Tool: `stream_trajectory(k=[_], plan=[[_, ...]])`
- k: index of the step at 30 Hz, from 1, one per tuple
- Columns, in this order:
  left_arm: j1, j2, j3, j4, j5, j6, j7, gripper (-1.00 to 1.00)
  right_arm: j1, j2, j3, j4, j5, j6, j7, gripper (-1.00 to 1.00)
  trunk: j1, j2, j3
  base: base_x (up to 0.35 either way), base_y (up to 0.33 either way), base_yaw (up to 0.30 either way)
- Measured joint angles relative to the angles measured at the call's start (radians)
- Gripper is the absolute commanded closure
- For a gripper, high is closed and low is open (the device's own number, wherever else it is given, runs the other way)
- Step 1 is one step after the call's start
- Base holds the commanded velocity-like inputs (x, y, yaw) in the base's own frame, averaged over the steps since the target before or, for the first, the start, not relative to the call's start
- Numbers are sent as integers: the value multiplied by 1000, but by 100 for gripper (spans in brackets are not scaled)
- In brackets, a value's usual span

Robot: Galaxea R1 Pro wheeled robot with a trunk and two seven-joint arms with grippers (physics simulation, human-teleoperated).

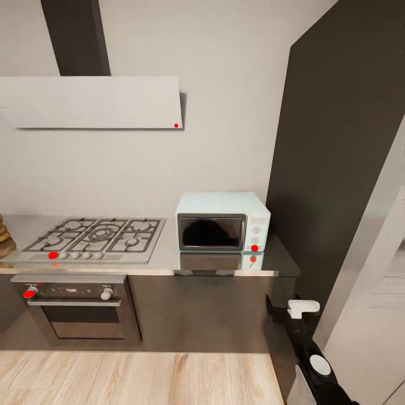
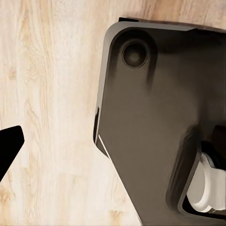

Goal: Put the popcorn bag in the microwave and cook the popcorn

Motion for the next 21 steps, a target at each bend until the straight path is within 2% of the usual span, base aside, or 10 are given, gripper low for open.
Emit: stream_trajectory(k=[7, 21], plan=[[0, -18, -2, 0, 0, 0, -3, -100, -17, 0, 5, -78, 0, 6, -8, -100, -27, 49, 22, 0, 0, 0], [0, -21, 0, 0, 0, -3, 3, -100, -18, 1, 36, -82, 0, 6, -5, -100, -81, 147, 65, 0, 0, 0]])
